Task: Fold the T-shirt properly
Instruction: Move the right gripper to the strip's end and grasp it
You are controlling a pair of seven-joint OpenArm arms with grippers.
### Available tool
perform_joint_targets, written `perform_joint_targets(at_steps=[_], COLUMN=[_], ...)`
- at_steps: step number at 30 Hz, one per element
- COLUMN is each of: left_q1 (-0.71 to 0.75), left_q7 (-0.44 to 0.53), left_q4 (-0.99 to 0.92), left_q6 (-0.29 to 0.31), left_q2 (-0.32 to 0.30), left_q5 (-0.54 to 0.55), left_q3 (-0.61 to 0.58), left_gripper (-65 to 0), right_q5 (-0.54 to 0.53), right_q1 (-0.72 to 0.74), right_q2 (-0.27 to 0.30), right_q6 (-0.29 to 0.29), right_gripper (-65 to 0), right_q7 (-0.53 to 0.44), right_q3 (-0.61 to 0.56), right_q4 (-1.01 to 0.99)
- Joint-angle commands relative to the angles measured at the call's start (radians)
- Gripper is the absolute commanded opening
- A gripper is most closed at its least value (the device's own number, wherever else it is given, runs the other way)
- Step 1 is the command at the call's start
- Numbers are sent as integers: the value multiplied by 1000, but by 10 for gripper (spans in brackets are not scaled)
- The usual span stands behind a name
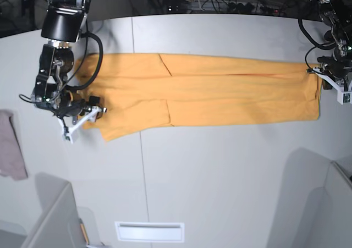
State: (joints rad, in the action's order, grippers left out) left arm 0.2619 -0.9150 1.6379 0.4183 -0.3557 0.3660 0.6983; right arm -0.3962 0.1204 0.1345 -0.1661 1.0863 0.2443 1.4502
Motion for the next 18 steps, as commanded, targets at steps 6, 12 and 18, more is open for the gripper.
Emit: perform_joint_targets(at_steps=[6,12,18], left_q1=[-2,-2,-2], left_q7=[15,15,15], left_q4=[17,17,17], left_q6=[-5,-5,-5], left_q2=[-22,-19,-22], left_q5=[3,1,1], left_q3=[7,7,7], left_gripper=[-650,-650,-650], right_q5=[-10,-10,-14], right_q1=[22,20,6], right_q2=[32,32,30], right_q6=[3,3,0], right_gripper=[-366,-366,-371], right_q7=[-16,-16,-30], right_q3=[7,2,0], right_q4=[11,-35,-45])
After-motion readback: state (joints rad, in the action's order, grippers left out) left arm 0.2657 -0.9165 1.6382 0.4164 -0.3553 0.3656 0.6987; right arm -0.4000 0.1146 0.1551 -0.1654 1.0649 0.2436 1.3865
